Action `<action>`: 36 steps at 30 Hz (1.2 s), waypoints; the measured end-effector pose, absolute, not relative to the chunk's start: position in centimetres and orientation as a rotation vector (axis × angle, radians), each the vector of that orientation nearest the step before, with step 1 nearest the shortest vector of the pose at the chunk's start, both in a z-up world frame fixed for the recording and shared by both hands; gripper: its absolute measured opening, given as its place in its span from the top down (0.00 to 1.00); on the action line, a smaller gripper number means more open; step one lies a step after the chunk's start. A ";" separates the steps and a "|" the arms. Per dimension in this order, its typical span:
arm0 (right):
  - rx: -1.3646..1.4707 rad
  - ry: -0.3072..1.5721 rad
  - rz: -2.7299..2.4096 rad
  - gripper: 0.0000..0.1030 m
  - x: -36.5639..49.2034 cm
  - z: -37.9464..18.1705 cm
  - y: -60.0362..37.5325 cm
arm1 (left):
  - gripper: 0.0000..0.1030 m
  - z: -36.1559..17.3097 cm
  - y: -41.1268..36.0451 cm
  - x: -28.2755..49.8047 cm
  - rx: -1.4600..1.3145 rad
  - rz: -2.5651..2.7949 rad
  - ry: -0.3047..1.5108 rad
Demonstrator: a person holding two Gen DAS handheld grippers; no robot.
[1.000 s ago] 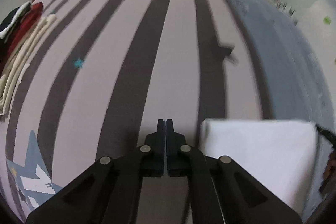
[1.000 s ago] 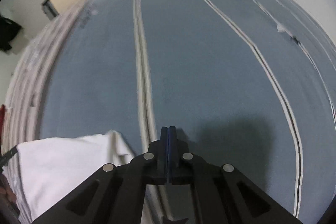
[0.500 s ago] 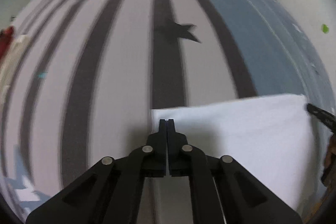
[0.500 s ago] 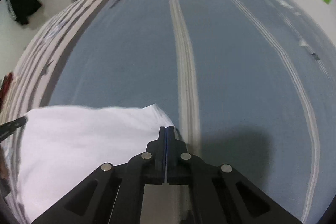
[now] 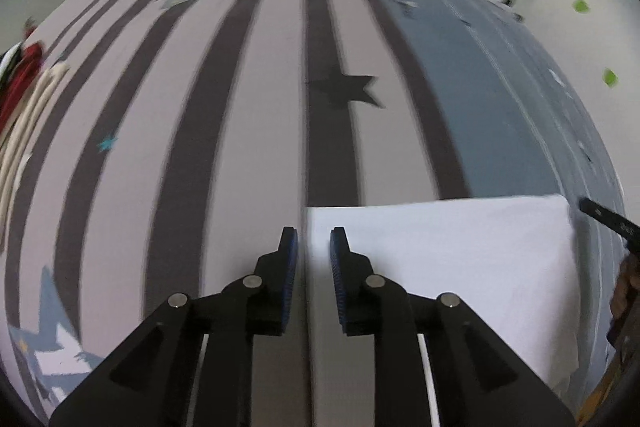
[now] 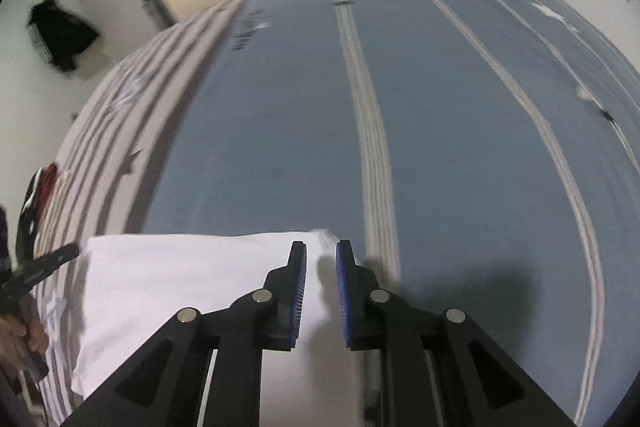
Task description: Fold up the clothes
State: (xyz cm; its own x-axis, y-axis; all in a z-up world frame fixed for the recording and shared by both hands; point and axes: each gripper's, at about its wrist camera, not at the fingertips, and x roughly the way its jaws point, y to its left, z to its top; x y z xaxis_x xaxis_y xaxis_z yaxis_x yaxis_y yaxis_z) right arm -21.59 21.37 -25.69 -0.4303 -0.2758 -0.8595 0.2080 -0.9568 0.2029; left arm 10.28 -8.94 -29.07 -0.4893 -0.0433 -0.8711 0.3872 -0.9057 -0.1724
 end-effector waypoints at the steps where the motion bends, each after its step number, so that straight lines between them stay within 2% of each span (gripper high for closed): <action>1: 1.490 -0.054 -2.423 0.87 -21.8 -25.7 19.7 | 0.86 -29.3 -8.6 9.7 1.434 -2.470 0.502; 4: 1.548 0.068 -2.419 0.90 -23.2 -27.6 17.2 | 0.86 -30.8 -7.6 9.2 1.504 -2.465 0.438; 7: 1.544 0.137 -2.560 0.90 -24.0 -27.6 18.6 | 0.85 -31.7 -8.2 8.9 1.487 -2.437 0.324; 9: 1.586 0.048 -2.633 0.90 -24.2 -27.2 21.2 | 0.85 -31.3 -9.0 9.5 1.452 -2.360 0.283; 10: 1.606 -0.011 -2.660 0.88 -24.3 -26.9 22.6 | 0.85 -31.0 -9.6 10.0 1.438 -2.332 0.302; 12: 1.630 -0.056 -2.644 0.87 -23.3 -26.4 24.3 | 0.84 -30.2 -10.9 11.7 1.422 -2.341 0.480; 14: 1.632 -0.055 -2.598 0.85 -21.1 -25.6 25.2 | 0.77 -29.1 -11.1 14.0 1.419 -2.353 0.565; 16: 1.627 -0.106 -2.541 0.76 -17.6 -24.5 26.0 | 0.73 -28.4 -10.3 17.2 1.434 -2.375 0.620; 18: 1.643 -0.174 -2.481 0.58 -13.2 -23.8 26.6 | 0.69 -28.1 -9.2 20.8 1.460 -2.389 0.694; 19: 1.656 -0.197 -2.457 0.56 -11.0 -23.6 26.8 | 0.67 -28.2 -8.2 23.2 1.492 -2.388 0.737; 26: 1.819 -0.175 -2.237 0.55 5.5 -25.6 24.9 | 0.65 -30.1 -1.5 36.0 1.739 -2.319 0.736; 31: 1.838 -0.168 -2.110 0.55 9.4 -26.8 25.9 | 0.64 -31.7 1.9 43.8 1.756 -2.190 0.885; 36: 1.811 -0.199 -2.040 0.55 12.0 -27.4 27.4 | 0.54 -31.4 4.3 46.6 1.686 -2.197 0.919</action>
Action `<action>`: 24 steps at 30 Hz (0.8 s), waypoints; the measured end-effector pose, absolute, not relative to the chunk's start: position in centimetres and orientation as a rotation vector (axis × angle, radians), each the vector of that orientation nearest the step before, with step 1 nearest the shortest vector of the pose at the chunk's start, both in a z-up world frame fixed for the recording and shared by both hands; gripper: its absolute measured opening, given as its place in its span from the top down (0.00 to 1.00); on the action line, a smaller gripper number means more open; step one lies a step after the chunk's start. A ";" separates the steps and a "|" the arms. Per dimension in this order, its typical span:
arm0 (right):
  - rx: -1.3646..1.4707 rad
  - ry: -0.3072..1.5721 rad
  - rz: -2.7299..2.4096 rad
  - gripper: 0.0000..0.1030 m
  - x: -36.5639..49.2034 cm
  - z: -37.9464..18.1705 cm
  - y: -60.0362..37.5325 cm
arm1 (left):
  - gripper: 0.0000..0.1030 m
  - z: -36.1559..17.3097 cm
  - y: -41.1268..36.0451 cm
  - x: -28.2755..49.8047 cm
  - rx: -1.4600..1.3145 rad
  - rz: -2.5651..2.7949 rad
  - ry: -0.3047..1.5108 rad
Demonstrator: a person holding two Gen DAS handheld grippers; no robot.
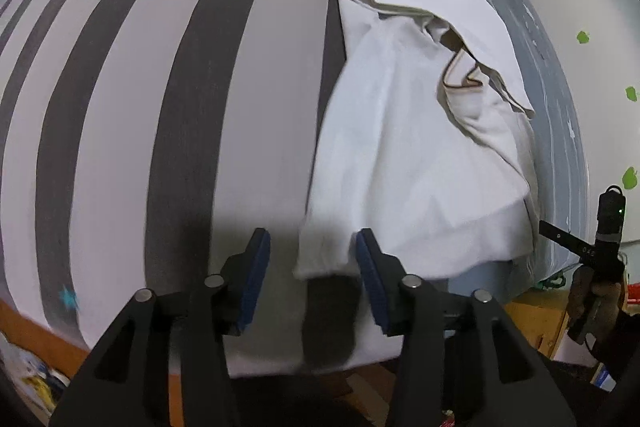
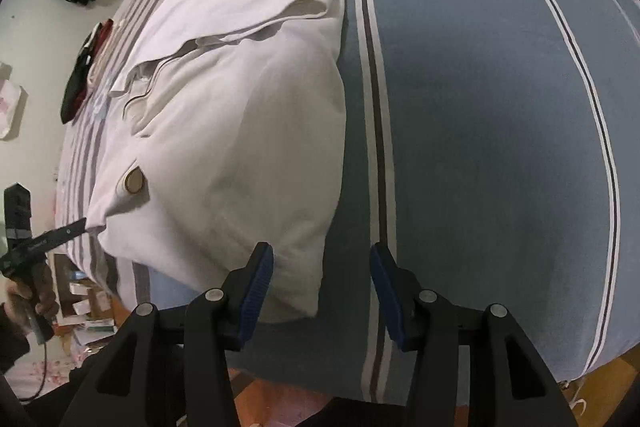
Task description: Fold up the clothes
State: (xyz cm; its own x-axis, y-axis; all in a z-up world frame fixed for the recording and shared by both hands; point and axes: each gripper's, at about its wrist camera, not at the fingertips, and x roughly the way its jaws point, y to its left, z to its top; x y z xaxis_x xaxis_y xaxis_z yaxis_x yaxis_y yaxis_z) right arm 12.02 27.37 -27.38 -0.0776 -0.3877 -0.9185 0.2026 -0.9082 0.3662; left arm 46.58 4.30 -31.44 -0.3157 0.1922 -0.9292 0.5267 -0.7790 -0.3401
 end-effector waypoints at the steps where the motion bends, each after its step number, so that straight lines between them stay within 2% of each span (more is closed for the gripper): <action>1: 1.802 -0.195 -2.031 0.55 12.4 -27.1 27.4 | 0.53 -31.6 4.3 46.3 1.676 -2.206 0.924; 7: 1.789 -0.172 -1.993 0.55 13.2 -28.0 24.9 | 0.52 -31.1 6.6 44.4 1.706 -2.238 0.903; 12: 1.812 -0.248 -2.017 0.55 12.7 -29.4 24.0 | 0.52 -32.0 6.3 43.9 1.728 -2.245 0.897; 13: 1.803 -0.248 -2.021 0.55 12.8 -29.4 23.8 | 0.56 -31.7 6.5 43.7 1.719 -2.274 0.859; 14: 1.787 -0.240 -2.025 0.55 12.9 -29.3 23.5 | 0.66 -31.5 6.7 43.6 1.718 -2.291 0.822; 16: 1.766 -0.225 -2.024 0.55 13.2 -29.2 22.8 | 0.79 -31.5 6.9 43.6 1.716 -2.290 0.753; 17: 1.758 -0.211 -2.024 0.57 13.4 -29.1 22.5 | 0.82 -31.5 7.0 43.6 1.714 -2.287 0.719; 19: 1.748 -0.186 -2.025 0.64 13.9 -28.8 22.2 | 0.83 -31.3 7.1 43.7 1.697 -2.289 0.702; 21: 1.745 -0.168 -2.043 0.66 13.8 -28.8 21.7 | 0.86 -31.1 7.4 43.8 1.678 -2.293 0.676; 22: 1.746 -0.165 -2.051 0.69 13.8 -28.9 21.6 | 0.90 -31.0 7.6 43.8 1.674 -2.294 0.658; 23: 1.759 -0.143 -2.071 0.84 13.7 -29.1 21.4 | 0.95 -30.9 7.9 43.8 1.671 -2.295 0.638; 24: 1.774 -0.121 -2.094 0.97 13.6 -29.3 21.2 | 0.95 -30.8 8.1 43.7 1.667 -2.298 0.617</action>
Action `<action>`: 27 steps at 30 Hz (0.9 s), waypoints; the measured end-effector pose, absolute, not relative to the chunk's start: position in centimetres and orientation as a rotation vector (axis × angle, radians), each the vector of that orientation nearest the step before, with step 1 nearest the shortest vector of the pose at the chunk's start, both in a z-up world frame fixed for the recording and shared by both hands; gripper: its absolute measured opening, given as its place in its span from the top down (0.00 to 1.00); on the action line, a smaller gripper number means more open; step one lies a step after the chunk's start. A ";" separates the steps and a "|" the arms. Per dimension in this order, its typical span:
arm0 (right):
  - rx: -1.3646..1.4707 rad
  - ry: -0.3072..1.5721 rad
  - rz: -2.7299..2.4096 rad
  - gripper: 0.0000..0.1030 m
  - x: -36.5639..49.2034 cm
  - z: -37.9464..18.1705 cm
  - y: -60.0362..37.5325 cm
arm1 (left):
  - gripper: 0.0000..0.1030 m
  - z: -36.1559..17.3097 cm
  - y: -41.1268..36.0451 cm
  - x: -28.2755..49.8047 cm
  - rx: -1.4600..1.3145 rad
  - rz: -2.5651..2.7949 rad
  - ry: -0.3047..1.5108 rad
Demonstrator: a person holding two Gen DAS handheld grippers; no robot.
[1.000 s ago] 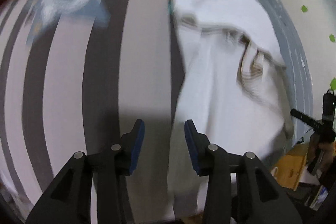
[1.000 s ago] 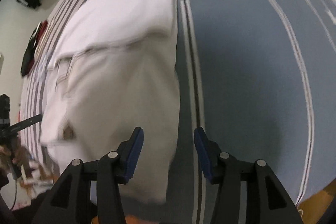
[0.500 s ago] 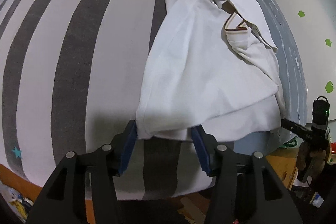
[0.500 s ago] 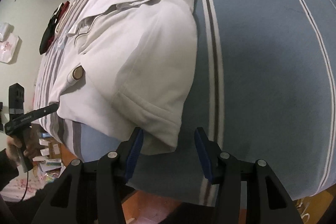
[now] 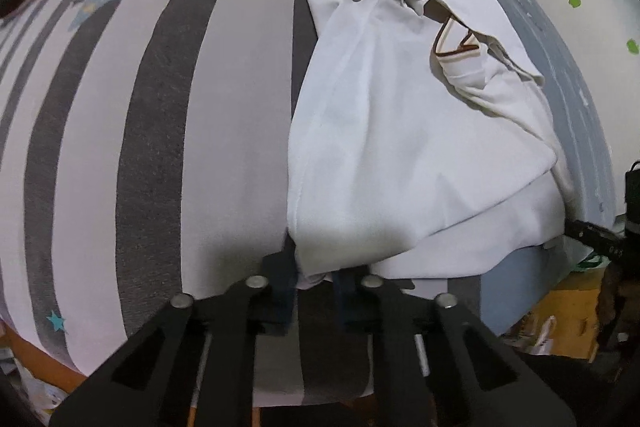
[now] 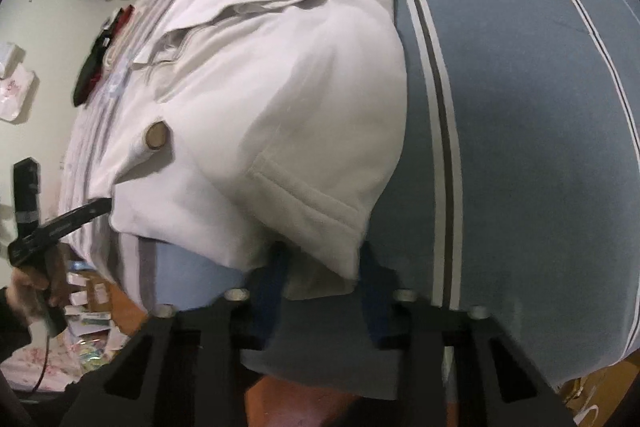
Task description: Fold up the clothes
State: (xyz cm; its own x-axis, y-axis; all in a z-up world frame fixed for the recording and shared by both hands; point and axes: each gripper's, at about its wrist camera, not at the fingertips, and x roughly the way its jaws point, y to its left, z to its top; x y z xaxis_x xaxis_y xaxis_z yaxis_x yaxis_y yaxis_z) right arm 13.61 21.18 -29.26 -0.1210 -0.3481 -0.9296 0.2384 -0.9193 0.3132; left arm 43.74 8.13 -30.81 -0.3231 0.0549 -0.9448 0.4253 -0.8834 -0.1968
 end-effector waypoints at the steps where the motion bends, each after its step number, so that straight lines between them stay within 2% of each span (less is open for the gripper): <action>1: 1.776 -0.125 -2.113 0.98 13.5 -29.1 21.2 | 0.96 -30.4 8.3 43.7 1.659 -2.300 0.608; 4: 1.760 -0.146 -2.187 0.98 13.3 -27.7 21.8 | 0.96 -28.9 8.6 43.8 1.622 -2.307 0.585; 12: 1.589 -0.211 -2.350 0.98 10.3 -19.4 22.0 | 0.96 -20.4 7.8 41.6 1.432 -2.405 0.592; 20: 1.468 -0.263 -2.398 0.98 1.1 -15.7 20.8 | 0.96 -17.1 3.3 31.3 1.318 -2.477 0.638; 27: 1.522 -0.340 -2.379 0.98 -10.7 -17.1 19.3 | 0.96 -18.4 -2.6 20.2 1.360 -2.453 0.614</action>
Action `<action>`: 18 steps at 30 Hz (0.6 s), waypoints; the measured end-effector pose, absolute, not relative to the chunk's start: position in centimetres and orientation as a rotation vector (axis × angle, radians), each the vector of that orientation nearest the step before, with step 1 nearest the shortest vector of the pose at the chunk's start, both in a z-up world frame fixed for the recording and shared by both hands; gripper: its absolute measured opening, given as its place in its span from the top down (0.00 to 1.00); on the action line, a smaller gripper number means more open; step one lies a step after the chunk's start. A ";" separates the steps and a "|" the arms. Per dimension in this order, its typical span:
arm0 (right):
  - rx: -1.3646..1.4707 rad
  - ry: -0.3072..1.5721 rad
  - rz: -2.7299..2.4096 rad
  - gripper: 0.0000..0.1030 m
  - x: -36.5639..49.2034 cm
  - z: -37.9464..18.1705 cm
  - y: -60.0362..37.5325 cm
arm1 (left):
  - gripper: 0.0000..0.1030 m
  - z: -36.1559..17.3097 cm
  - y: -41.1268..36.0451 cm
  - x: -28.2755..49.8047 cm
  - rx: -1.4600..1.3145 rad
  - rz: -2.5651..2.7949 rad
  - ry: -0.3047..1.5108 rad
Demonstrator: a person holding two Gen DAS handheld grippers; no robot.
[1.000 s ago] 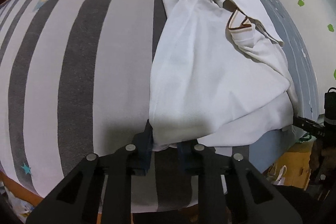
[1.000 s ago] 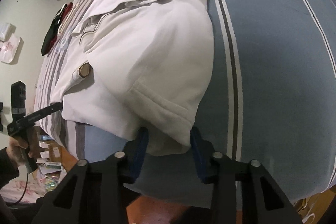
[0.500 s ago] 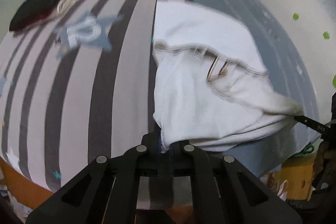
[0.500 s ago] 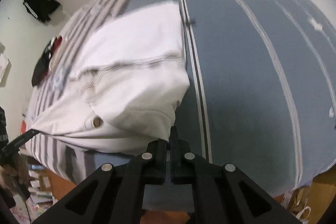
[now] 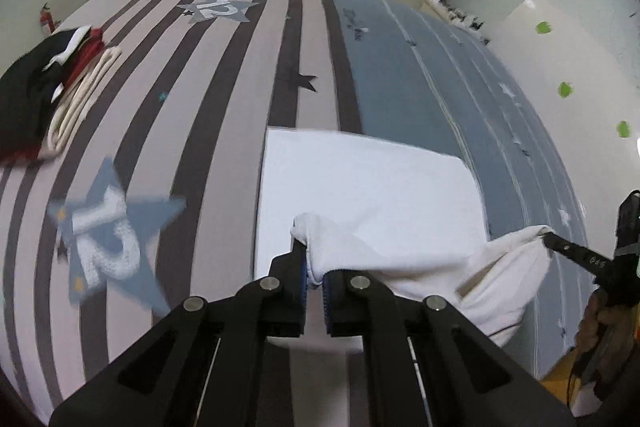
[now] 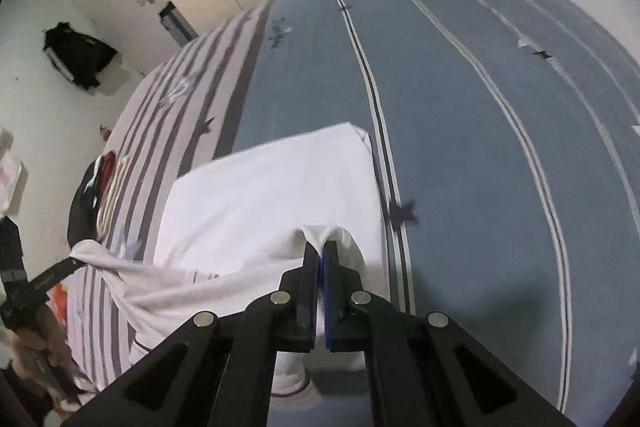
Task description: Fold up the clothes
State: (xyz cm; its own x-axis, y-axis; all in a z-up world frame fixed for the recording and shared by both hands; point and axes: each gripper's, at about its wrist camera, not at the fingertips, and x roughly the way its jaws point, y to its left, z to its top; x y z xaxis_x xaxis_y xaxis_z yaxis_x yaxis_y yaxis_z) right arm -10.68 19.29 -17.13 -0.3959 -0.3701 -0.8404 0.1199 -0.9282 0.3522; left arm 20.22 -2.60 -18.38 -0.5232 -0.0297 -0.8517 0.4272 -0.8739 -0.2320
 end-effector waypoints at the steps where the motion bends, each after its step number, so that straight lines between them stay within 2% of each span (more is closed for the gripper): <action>1: 1.549 -0.356 -2.372 0.98 -12.5 -17.8 19.1 | 0.96 -19.1 -3.5 18.6 1.379 -2.441 0.626; 4: 1.643 -0.370 -2.324 0.98 -17.8 -20.5 18.2 | 0.96 -21.8 -6.1 13.8 1.443 -2.406 0.646; 8: 1.657 -0.299 -2.295 0.90 -21.6 -23.1 17.0 | 0.94 -26.3 -7.4 10.4 1.604 -2.319 0.594; 10: 1.648 -0.263 -2.284 0.79 -21.6 -23.0 16.8 | 0.90 -26.4 -7.5 11.0 1.597 -2.317 0.629; 12: 1.601 -0.255 -2.267 0.57 -20.4 -22.1 17.2 | 0.80 -25.2 -7.4 12.9 1.524 -2.368 0.697; 14: 1.549 -0.264 -2.245 0.52 -19.1 -21.2 17.9 | 0.66 -23.9 -7.3 15.3 1.433 -2.408 0.736; 16: 1.527 -0.268 -2.232 0.49 -18.0 -20.7 18.8 | 0.65 -22.9 -6.8 17.2 1.390 -2.425 0.694; 18: 1.512 -0.172 -2.282 0.49 -16.7 -20.2 19.4 | 0.65 -22.5 -5.5 18.2 1.403 -2.466 0.618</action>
State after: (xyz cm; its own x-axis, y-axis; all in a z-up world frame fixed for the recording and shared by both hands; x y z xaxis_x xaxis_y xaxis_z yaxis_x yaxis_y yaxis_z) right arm -16.71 19.38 -20.21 -0.3377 -0.3891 -0.8571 0.2560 -0.9142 0.3141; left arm 18.23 -5.55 -22.47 -0.5116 0.0025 -0.8592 0.4031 -0.8824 -0.2426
